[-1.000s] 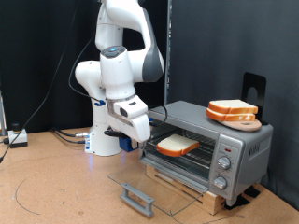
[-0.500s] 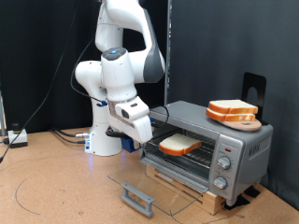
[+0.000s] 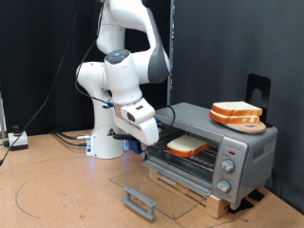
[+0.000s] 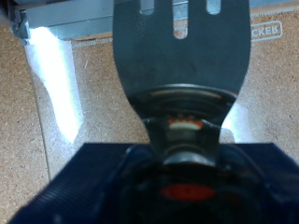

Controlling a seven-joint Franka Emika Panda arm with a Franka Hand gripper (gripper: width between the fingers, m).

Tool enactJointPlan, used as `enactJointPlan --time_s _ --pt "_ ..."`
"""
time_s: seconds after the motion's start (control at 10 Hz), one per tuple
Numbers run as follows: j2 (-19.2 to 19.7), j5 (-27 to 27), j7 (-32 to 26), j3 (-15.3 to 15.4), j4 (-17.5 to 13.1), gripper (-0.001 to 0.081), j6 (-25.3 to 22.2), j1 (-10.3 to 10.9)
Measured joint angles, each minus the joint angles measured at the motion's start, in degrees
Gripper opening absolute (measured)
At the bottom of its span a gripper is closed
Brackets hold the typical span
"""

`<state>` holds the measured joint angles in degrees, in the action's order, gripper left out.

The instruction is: Make a piece of toast with the oven

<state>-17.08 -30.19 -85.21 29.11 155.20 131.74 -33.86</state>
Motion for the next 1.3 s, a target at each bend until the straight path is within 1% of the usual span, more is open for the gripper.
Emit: enactJointPlan --time_s 0.3,0.4,0.5,0.7,0.8,0.9,1.0,1.1,1.3 --pt "-0.05 -0.02 0.0 -0.11 -0.02 0.0395 0.02 -0.2" --pt "-0.25 -0.95 -0.91 -1.05 -0.06 0.0395 0.79 -0.4" --pt "-0.67 -2.81 -2.89 -2.77 -0.12 0.0395 1.82 -0.72" --pt "-1.3 -3.38 -5.94 -6.2 -0.57 0.0395 1.78 -2.07" --pt "-1.31 -3.27 -6.5 -6.8 -1.02 0.0395 1.0 -2.82" --pt "-1.26 -3.28 -6.5 -6.65 -0.92 0.0395 1.01 -2.81" --pt "-1.49 -5.5 -7.23 -7.11 -1.3 0.0395 -1.23 -2.47" --pt "-2.5 -8.78 -9.32 -8.38 -2.35 0.0395 -5.54 -1.96" --pt "-5.57 -13.37 -12.57 -10.86 -4.04 0.0395 -13.6 -1.57"
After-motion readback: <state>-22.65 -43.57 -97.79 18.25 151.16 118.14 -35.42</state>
